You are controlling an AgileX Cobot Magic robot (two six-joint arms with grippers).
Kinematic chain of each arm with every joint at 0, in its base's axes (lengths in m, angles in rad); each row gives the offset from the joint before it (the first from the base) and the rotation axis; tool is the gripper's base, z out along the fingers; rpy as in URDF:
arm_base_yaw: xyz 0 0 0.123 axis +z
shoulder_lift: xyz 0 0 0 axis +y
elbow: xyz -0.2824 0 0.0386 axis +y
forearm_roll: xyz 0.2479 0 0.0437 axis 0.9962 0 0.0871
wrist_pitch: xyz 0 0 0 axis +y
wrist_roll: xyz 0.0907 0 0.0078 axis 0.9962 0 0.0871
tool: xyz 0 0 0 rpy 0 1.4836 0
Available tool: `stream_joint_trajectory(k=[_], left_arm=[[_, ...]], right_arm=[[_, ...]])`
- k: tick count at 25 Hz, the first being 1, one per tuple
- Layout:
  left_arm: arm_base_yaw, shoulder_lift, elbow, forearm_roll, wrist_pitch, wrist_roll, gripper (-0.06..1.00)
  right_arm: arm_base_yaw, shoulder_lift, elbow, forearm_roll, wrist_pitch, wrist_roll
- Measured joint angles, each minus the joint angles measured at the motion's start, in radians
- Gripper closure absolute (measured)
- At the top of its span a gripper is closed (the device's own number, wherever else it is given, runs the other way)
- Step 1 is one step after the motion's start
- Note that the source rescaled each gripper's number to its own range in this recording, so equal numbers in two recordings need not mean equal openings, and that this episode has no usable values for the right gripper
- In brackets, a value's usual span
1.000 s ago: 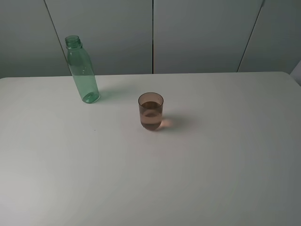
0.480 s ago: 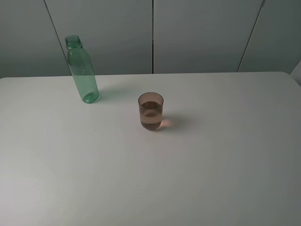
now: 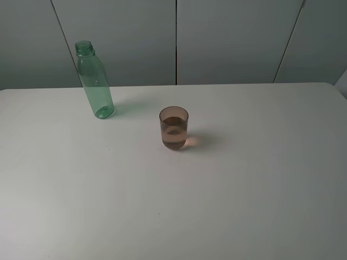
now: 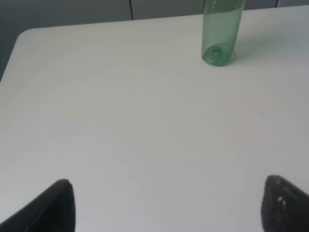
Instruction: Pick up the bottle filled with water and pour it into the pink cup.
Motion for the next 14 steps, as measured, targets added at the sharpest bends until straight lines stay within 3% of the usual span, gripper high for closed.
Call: stream_joint_trajectory(k=[14], left_arm=[[0.000,0.000,0.000,0.000,0.000,0.000,-0.01]], right_arm=[[0.000,0.000,0.000,0.000,0.000,0.000]])
